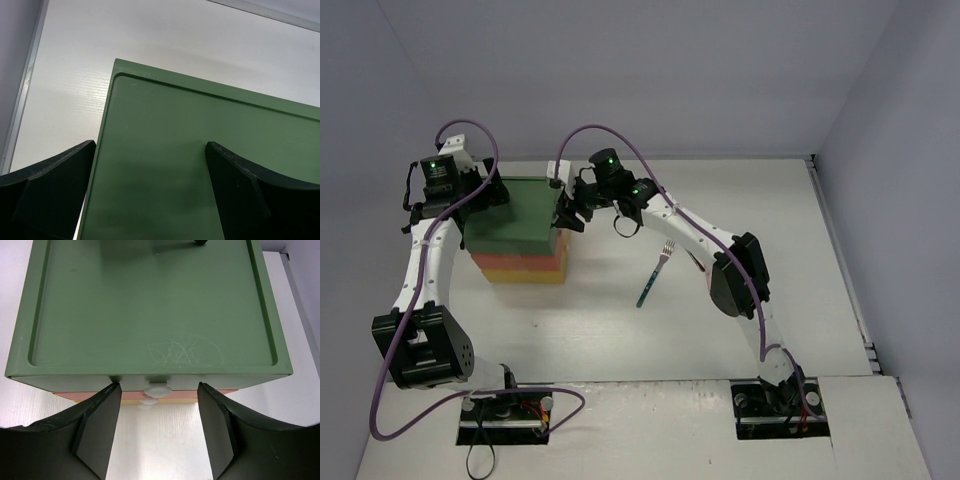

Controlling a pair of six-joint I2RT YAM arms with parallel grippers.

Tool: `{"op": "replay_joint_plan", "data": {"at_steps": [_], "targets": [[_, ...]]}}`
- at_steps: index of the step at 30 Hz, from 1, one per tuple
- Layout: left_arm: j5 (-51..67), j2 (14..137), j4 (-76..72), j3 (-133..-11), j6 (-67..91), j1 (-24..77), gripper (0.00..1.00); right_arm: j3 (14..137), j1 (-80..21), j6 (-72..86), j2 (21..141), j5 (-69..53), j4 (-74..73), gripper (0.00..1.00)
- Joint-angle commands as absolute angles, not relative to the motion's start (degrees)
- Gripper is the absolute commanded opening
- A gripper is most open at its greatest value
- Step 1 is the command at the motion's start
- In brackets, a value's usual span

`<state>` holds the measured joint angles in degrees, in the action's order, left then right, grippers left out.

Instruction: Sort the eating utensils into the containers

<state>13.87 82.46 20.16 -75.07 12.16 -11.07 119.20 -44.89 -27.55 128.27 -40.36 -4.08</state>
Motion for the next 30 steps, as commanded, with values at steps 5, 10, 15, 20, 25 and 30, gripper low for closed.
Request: {"op": "replay_joint_plan", "data": {"at_steps": [5, 10, 15, 20, 25, 30], "targets": [[14.2, 83.0, 22.2, -73.8, 11.3, -10.9, 0.87, 122.4, -45.9, -28.3, 128.5, -42.9, -0.6, 0.53], [14.2, 83.0, 22.2, -73.8, 11.3, -10.9, 0.87, 122.7, -46.0, -28.6, 129.0, -43.5, -0.6, 0.48], [14.2, 82.9, 22.3, -73.8, 11.3, -11.0, 0.87, 122.8, -45.9, -28.7, 129.4, -44.2, -0.6, 0.37], [14.1, 82.9, 22.3, -73.8, 11.3, -10.9, 0.87, 122.7, -45.9, -29.1, 129.2, -44.2, -0.6, 0.24], [14.0, 82.9, 22.3, -73.7, 11.2, -10.9, 0.87, 123.0, -45.9, -29.6, 128.6, -43.8, -0.6, 0.14], [13.8, 82.9, 22.4, -73.8, 11.3, -10.9, 0.87, 123.1, -45.8, -29.9, 127.8, -44.0, -0.6, 0.03]]}}
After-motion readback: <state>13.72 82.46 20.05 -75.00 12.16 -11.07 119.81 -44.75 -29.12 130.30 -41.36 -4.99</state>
